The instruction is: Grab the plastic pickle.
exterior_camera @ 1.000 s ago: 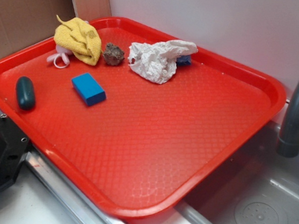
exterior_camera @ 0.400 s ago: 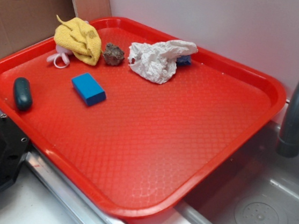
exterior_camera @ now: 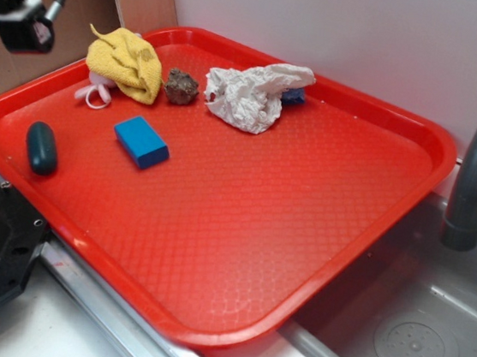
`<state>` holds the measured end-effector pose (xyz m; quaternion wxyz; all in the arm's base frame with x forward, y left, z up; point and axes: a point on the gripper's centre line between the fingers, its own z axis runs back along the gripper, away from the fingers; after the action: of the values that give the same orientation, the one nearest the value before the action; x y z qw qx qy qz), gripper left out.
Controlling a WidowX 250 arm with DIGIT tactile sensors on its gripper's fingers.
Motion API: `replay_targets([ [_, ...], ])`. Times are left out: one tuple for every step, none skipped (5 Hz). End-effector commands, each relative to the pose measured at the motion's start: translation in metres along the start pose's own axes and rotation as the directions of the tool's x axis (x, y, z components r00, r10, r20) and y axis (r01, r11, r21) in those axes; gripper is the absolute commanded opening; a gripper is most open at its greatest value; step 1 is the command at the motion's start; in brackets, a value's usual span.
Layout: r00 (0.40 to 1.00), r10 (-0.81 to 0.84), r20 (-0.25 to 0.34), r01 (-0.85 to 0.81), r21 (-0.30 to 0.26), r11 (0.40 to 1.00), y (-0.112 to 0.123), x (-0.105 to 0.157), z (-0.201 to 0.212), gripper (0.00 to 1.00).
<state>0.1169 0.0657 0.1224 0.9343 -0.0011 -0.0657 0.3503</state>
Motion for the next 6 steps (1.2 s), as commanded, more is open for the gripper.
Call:
replay_targets([
  [0.991,0.13,0.027,-0.129,-0.015,0.991,-0.004,0.014,-0.055,1.0],
  [0.995,0.096,0.019,-0.096,-0.019,0.995,-0.01,0.012,-0.077,1.0],
  [0.996,0.091,-0.009,-0.091,-0.005,0.996,-0.01,0.006,-0.089,1.0],
  [0.995,0.083,-0.05,-0.083,0.007,0.997,0.0,-0.008,-0.108,1.0],
  [0.997,0.042,-0.06,-0.04,0.023,0.999,-0.01,-0.005,-0.113,0.01],
  [0.989,-0.12,-0.09,0.12,-0.009,0.993,-0.021,0.003,-0.11,0.0],
])
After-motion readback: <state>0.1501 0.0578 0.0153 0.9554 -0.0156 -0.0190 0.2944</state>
